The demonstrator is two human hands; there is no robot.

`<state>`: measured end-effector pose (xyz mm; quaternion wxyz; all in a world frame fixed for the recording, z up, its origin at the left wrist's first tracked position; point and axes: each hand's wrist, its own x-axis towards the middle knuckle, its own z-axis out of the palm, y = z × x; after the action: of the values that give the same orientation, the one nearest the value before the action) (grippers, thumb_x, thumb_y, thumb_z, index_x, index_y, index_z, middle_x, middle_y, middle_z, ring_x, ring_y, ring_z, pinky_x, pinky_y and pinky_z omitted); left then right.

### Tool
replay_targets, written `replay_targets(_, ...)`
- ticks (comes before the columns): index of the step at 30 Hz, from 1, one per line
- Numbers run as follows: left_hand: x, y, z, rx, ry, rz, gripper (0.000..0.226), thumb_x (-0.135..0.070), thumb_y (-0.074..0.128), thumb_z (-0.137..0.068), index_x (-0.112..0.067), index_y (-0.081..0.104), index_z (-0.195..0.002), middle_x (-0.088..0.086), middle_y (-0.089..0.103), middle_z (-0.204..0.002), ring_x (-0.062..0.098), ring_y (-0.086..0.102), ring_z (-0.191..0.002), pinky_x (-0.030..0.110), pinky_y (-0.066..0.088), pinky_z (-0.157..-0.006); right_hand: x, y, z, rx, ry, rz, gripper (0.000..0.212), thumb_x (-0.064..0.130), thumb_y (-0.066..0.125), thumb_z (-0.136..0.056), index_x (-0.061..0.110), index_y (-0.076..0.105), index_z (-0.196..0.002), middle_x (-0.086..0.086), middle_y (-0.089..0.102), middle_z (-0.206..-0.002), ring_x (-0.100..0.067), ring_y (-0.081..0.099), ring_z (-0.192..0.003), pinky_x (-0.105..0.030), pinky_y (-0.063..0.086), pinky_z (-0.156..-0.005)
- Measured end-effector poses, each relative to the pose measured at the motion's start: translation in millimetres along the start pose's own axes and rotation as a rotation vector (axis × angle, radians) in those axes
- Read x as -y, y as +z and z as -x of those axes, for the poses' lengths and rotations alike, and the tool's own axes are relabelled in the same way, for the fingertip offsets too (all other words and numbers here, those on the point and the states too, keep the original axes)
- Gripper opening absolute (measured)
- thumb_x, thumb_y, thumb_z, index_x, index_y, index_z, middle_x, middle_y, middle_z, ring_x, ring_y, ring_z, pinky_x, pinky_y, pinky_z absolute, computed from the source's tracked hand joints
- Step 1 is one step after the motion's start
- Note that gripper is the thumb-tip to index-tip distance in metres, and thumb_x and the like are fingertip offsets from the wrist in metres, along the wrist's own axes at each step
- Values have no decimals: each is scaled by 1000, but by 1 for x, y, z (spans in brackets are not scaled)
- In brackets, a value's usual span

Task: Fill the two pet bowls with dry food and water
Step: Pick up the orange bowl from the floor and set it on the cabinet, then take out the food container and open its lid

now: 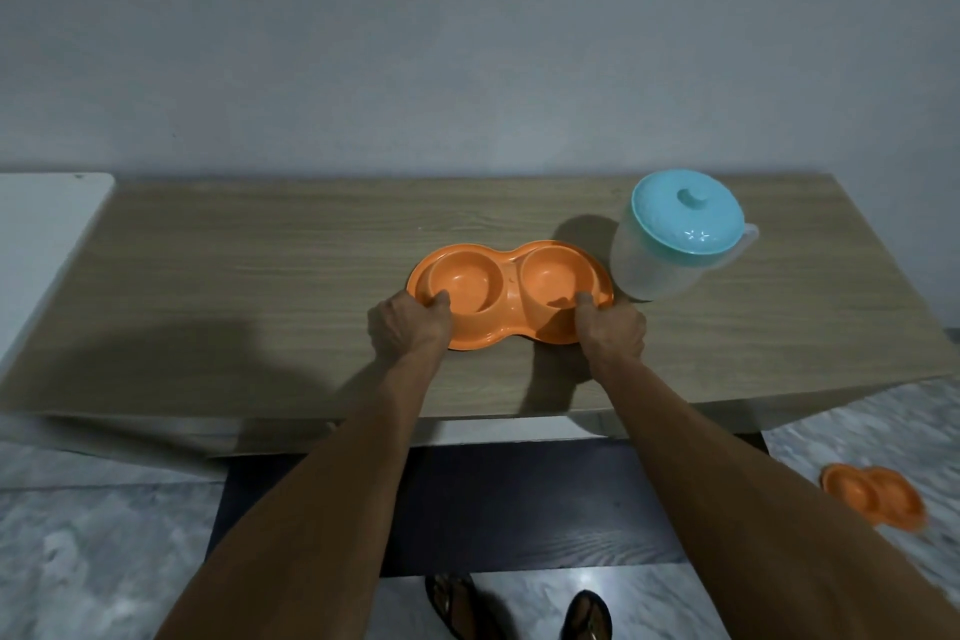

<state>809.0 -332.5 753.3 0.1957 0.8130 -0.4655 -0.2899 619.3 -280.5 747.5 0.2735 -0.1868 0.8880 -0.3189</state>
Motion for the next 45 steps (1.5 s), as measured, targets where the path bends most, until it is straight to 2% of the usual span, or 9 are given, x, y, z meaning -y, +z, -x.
replay_targets(8,0,-5,4,49,23,38,58,-59,62,-82,-6,69,-105,15,68,-105,34,63,-99,43,54,-83,-4,-4,2,15,-22,-25,55,50,56,-91,6,56,-125,-17,56,-125,-34,58,-109,-42,46,-86)
replay_targets(14,9,-19,16,46,-6,122,65,-54,57,-89,-3,56,-128,18,53,-134,34,51,-122,42,43,-95,-14,-14,19,12,-59,-40,58,49,50,-95,5,51,-132,-18,53,-131,-35,54,-118,-47,45,-96)
replay_targets(21,46,-59,60,-14,-7,251,59,-43,55,-95,-4,48,-138,15,39,-146,32,41,-132,36,35,-103,-36,-30,73,35,-156,-79,55,40,49,-97,2,49,-137,-19,49,-140,-38,50,-125,-43,41,-100)
replay_targets(28,125,-91,118,-73,63,306,51,-34,51,-97,1,51,-133,19,44,-140,33,44,-129,36,36,-105,-95,-41,147,84,-168,-168,50,40,49,-95,6,54,-131,-16,54,-134,-34,55,-116,-43,44,-95)
replay_targets(31,165,-96,132,-76,21,312,44,-34,52,-96,4,60,-117,22,54,-131,35,48,-127,38,39,-106,-125,-39,174,105,-177,-138,47,38,50,-94,4,59,-124,-16,58,-127,-34,58,-111,-42,45,-93)
replay_targets(35,204,-97,140,-60,-33,284,49,-42,50,-94,0,63,-115,21,57,-130,37,53,-119,46,46,-99,-147,-29,198,142,-171,-115,45,40,49,-94,7,59,-123,-11,58,-126,-32,59,-107,-42,48,-90)
replay_targets(38,226,-91,132,-73,8,263,46,-40,52,-95,-1,64,-117,18,62,-121,34,57,-113,42,48,-94,-158,-7,205,140,-191,-89,42,42,48,-93,10,61,-118,-11,61,-122,-31,60,-104,-46,49,-92)
replay_targets(42,254,-60,104,-20,80,289,38,-36,51,-97,-6,66,-113,13,65,-113,28,59,-106,37,47,-87,-175,44,195,128,-243,-53,41,38,48,-97,9,59,-124,-10,57,-125,-30,58,-109,-37,42,-86)
replay_targets(45,270,-22,76,5,187,343,36,-34,50,-98,-7,65,-116,11,65,-113,23,58,-104,30,42,-83,-191,93,176,131,-310,-82,37,39,48,-95,13,61,-119,-9,61,-120,-28,59,-106,-45,49,-92)
